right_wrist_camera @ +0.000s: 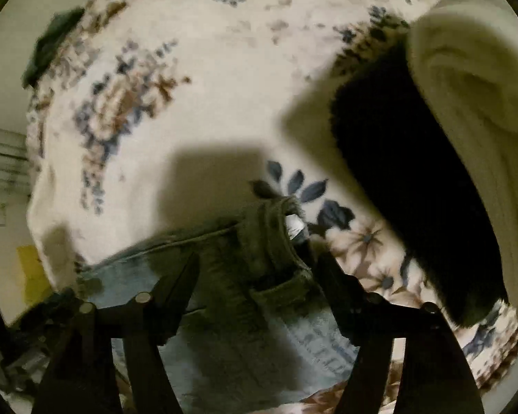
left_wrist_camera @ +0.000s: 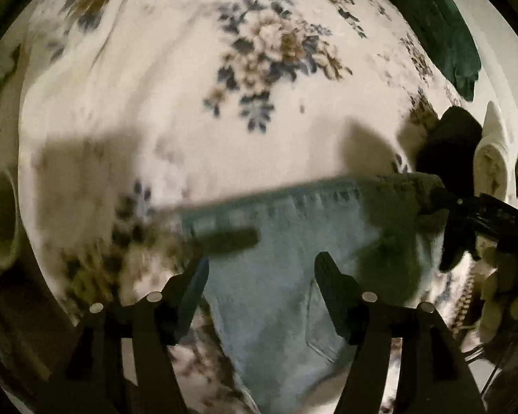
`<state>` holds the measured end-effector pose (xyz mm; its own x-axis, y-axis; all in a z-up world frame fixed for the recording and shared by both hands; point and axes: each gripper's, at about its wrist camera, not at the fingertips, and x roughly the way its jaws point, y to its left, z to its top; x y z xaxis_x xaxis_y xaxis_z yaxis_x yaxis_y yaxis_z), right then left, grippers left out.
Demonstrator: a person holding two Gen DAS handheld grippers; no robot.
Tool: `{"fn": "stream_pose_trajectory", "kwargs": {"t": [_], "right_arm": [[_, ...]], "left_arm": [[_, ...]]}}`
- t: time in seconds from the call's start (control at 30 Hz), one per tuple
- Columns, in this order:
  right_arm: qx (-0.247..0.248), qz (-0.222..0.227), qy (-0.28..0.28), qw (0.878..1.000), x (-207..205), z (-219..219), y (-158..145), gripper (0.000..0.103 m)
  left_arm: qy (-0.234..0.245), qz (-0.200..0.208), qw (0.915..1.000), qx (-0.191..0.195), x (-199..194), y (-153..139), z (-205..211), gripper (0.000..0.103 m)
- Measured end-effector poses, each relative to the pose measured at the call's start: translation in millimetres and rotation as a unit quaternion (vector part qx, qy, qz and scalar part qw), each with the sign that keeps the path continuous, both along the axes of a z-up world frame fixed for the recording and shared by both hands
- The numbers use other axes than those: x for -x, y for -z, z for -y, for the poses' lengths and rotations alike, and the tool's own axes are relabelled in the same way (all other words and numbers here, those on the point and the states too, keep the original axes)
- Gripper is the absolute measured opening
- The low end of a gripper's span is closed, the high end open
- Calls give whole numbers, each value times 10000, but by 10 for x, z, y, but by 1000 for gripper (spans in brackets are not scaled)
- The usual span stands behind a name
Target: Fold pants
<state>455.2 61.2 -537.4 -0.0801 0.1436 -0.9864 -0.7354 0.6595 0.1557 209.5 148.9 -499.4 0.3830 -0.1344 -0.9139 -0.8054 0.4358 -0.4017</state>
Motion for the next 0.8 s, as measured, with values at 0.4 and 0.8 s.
{"fn": "stream_pose_trajectory", "kwargs": {"t": [0.4,0.8], "right_arm": [[121,-195,717,9972,185,1001,-115,73],[220,-379,752,9962,93,1279,392,64]], "left_arm": [[-1014,-10,9870,1246,386,580,943,53],[-832,22,9931,825,473,393,1352,15]]}}
